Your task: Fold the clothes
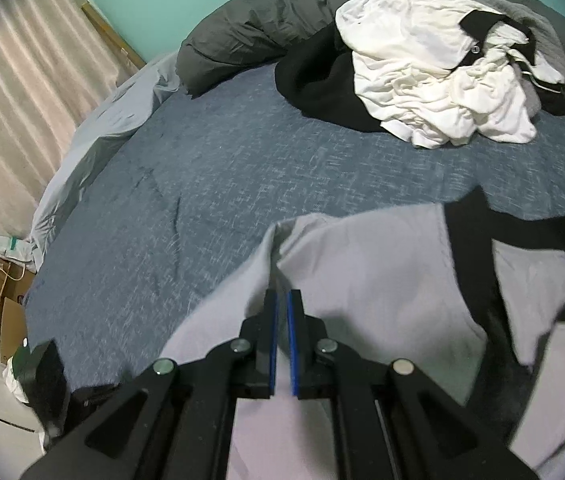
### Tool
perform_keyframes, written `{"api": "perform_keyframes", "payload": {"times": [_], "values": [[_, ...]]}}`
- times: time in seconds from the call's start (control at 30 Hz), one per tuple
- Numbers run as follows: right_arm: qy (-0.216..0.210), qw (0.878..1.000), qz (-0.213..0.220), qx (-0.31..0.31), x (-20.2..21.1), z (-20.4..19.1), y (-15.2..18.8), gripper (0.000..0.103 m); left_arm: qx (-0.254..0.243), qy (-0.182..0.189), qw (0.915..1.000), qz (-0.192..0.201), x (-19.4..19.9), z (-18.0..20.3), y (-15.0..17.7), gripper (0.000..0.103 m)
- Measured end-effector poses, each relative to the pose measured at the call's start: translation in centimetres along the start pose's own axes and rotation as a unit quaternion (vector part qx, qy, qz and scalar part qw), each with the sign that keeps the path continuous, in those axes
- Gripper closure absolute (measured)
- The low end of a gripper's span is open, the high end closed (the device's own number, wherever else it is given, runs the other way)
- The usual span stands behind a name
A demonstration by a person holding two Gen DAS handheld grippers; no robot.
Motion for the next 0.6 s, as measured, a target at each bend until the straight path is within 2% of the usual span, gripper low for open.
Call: {"api": "perform_keyframes", "payload": {"times": [0.07, 0.23, 0.37, 0.43, 0.47, 0.6], "values": [[-0.005, 1.000, -0.001, -0.006, 1.4, 0.4, 1.1, 0.099, 0.013, 0.006, 0.9999, 0.003, 0.5, -0.5, -0.1, 0.096], [0.014, 1.000, -0.011, 0.008, 6.5, 2.0, 6.1, 0.080, 0.022, -0.020, 0.9994, 0.016, 2.3, -1.3, -0.1, 0.096], [0.025, 0.999, -0.020, -0.004, 10.1, 4.0, 10.8, 0.078, 0.030, -0.028, 0.9988, 0.025, 3.9, -2.0, 0.5, 0.096], [0.027, 0.999, -0.025, -0.021, 11.7, 5.2, 13.2, 0.065, 0.021, -0.029, 0.9990, 0.025, 4.4, -1.6, 0.8, 0.096], [0.030, 0.999, -0.028, -0.034, 12.5, 6.0, 14.5, 0.062, 0.016, -0.030, 0.9991, 0.024, 4.6, -1.3, 1.0, 0.096], [0.066, 0.995, -0.040, -0.065, 15.1, 9.5, 19.6, 0.062, 0.013, -0.027, 0.9993, 0.022, 5.1, -0.7, 1.6, 0.096]]}}
Point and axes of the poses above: each gripper's, at about its wrist camera, not at the fingertips, and x roughly against the way its jaws point, z to its right, y to its underside, the point moved 9 cm from there along -x, roughly the way its jaws point, and after that the axes turned 4 degrees about -x, right-handed, at the moved point
